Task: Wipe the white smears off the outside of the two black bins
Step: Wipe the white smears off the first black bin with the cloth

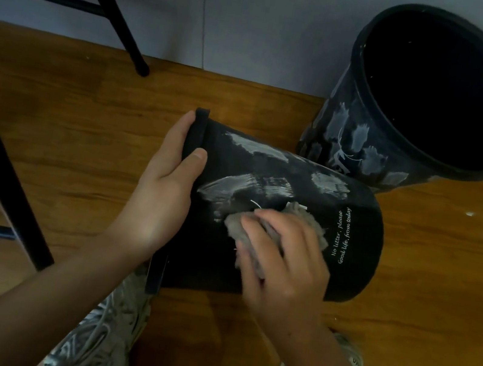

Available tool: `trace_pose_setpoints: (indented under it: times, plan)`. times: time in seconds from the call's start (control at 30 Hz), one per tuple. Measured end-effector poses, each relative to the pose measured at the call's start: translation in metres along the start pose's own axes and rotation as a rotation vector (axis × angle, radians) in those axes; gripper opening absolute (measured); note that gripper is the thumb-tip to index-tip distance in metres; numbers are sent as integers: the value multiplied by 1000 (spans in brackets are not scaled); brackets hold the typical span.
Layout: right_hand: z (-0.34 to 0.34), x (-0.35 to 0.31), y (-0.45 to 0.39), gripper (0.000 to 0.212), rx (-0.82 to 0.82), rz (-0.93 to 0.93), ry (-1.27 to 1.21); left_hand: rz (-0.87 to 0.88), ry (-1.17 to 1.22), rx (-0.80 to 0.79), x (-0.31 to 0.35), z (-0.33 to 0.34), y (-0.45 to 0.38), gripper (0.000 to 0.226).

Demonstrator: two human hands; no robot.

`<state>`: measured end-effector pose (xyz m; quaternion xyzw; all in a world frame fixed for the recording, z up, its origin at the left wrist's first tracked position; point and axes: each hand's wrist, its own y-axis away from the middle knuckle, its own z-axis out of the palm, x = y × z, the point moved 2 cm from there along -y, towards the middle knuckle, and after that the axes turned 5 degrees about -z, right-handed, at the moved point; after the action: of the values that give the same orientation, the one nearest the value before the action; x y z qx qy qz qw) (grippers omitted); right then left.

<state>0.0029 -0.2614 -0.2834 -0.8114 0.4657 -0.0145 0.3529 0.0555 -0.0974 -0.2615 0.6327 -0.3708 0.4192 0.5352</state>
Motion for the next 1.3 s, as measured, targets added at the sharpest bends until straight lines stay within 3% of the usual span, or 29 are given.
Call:
trace_pose_setpoints:
  times: [0.27, 0.47, 0.63, 0.8, 1.0, 1.23, 1.3]
  plan:
    - [13, -23, -11, 17, -45, -103, -21, -5, -3, -23, -1, -2, 4, 51]
    - [6, -17, -8, 25, -22, 22, 32, -12, 34, -25, 0, -2, 2, 51]
    - [19, -33, -22, 18, -43, -78, -5, -24, 37, -30, -1, -1, 4, 49]
    - [-5, 6, 3, 23, -20, 87, 53, -40, 78, -20, 0, 0, 6, 48]
    - [-19, 32, 26, 25, 67, 159, 104, -43, -57, 4, 11, 1, 9, 49]
    - [-20, 33, 31, 25, 72, 115, 115, -80, -197, 33, 23, 7, -13, 49]
    - [-20, 33, 30, 25, 59, 96, 131, -31, -222, 34, 22, 8, -10, 34]
